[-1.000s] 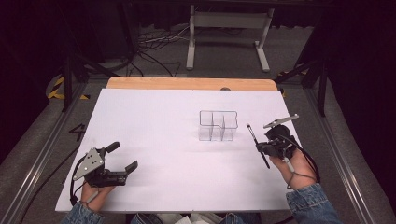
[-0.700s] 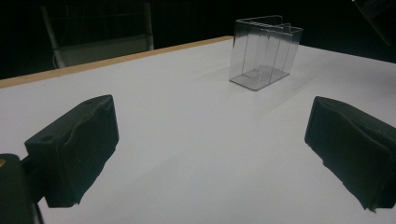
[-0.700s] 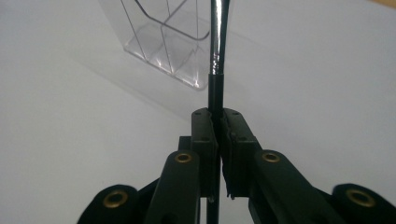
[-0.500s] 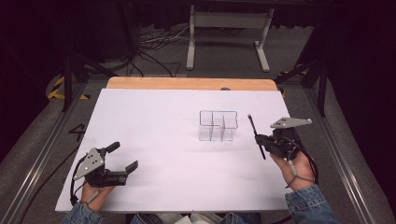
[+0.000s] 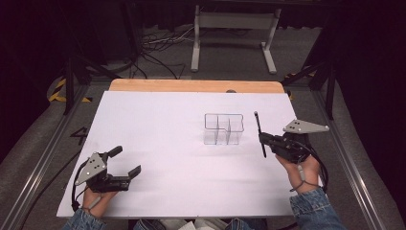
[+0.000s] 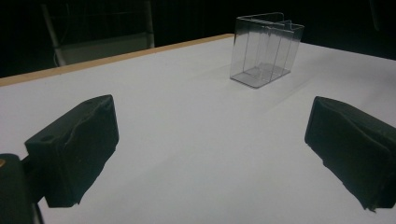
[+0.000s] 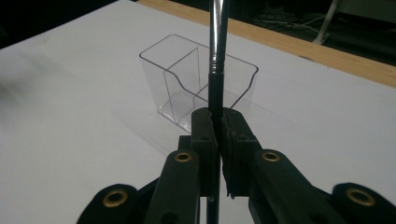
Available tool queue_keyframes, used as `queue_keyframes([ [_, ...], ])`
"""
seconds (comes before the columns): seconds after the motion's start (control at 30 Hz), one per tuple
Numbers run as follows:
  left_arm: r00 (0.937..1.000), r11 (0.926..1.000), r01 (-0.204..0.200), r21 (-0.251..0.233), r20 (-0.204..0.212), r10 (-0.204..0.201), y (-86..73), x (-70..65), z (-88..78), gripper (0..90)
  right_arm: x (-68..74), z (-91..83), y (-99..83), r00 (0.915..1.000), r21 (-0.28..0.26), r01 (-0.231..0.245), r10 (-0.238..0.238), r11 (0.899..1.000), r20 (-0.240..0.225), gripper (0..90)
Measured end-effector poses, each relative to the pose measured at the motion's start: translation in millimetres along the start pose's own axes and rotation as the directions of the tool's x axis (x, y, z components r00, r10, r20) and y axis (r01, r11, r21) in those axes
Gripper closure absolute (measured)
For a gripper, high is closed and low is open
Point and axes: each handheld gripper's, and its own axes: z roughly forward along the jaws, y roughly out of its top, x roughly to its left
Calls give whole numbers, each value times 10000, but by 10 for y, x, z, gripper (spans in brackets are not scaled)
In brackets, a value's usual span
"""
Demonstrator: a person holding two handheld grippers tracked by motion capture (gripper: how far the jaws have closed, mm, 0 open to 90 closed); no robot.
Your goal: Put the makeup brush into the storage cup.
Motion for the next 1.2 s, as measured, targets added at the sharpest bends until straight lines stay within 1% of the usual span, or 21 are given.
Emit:
queue_keyframes([
  [0.07,10000,10000,-59,45,13,59,0,1,2,35,-1,-5,-7,9999,-322,115,-114,9994,19,846],
  [0.13,10000,10000,-13,30,30,13,-1,-6,4,35,-5,-12,-10,10000,-615,61,-62,9981,-23,846],
  [0.2,10000,10000,-62,26,21,62,1,-2,2,35,-17,-23,-15,9999,-959,8,-18,9954,-104,846],
  [0.27,10000,10000,-62,26,9,62,2,1,0,35,-36,-38,-25,9992,-1437,-14,-44,9896,-403,846],
  [0.37,10000,10000,-32,82,7,32,0,1,6,35,-67,-54,-48,9983,-2015,-35,-83,9795,-578,846],
  [0.4,10000,10000,-38,90,11,38,-1,1,7,35,-75,-56,-55,9986,-2109,-19,-95,9775,-529,845],
  [0.57,10000,10000,-34,78,23,34,-1,1,7,35,-84,-50,-67,9990,-2240,70,-169,9746,-424,845],
  [0.6,10000,10000,-27,80,28,27,-1,1,7,35,-85,-46,-70,9986,-2346,166,-280,9719,-454,845],
  [0.77,10000,9999,-58,137,13,58,-2,0,5,35,-76,-30,-65,9982,-2571,302,-424,9659,-421,845],
  [0.83,10000,9999,-39,101,1,39,-4,-4,4,35,-73,-23,-62,9979,-2713,365,-498,9618,-424,845],
  [0.9,10000,9999,-38,111,-2,38,-5,-3,-3,35,-75,-15,-60,9979,-2818,329,-474,9589,-448,845],
  [0.97,10000,9999,-32,118,-1,32,-6,-2,-7,35,-87,-1,-57,9977,-2853,196,-373,9582,-568,844],
  [1.1,10000,9999,-32,137,5,32,-7,-2,-12,35,-89,17,-51,9978,-2870,223,-390,9577,-529,844],
  [1.13,10000,9999,-42,152,3,42,-9,-3,-13,35,-78,32,-41,9979,-2973,341,-491,9542,-429,844],
  [1.17,10000,9999,-30,153,-1,30,-11,-5,-15,35,-78,32,-41,9979,-2973,341,-491,9542,-429,844],
  [1.2,10000,9999,-46,159,-19,47,-12,-4,-19,35,-73,43,-34,9975,-3057,415,-568,9512,-415,844],
])
